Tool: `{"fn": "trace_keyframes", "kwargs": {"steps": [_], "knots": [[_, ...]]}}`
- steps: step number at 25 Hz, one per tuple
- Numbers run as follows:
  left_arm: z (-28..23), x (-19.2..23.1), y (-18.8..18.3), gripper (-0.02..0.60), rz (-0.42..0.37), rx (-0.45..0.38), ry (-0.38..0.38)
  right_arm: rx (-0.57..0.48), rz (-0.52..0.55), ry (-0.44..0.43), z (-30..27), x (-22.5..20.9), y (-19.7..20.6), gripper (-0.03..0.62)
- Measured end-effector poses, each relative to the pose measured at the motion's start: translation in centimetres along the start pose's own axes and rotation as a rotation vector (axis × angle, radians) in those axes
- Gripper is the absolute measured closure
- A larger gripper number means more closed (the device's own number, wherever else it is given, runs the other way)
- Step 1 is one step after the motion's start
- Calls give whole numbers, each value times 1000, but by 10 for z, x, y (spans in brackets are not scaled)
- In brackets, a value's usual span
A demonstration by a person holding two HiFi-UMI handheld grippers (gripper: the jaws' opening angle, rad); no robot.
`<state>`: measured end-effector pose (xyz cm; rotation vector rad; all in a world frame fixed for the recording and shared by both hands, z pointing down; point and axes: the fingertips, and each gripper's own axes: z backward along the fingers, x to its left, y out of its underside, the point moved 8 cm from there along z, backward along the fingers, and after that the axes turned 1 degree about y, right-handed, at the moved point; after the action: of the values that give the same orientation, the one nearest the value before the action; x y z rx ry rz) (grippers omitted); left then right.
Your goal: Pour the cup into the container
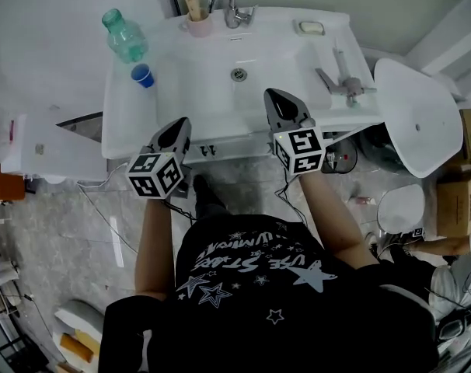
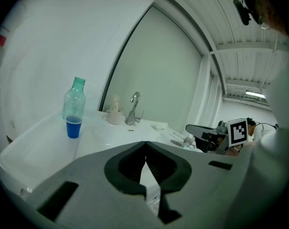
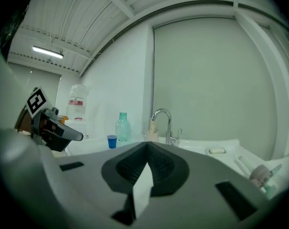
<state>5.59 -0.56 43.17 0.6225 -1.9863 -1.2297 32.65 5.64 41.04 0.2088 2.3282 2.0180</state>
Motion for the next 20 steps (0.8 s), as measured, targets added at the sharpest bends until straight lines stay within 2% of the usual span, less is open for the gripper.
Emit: {"fn": "trace_keyframes", "kwargs": {"steps": [12,20], "knots": [[26,-89,54,571,-14,48,32,35,-15,-27,99,-6,34,588],[64,-120,82,571,11,43,-15,59,-28,-74,140,7,47,588]]}}
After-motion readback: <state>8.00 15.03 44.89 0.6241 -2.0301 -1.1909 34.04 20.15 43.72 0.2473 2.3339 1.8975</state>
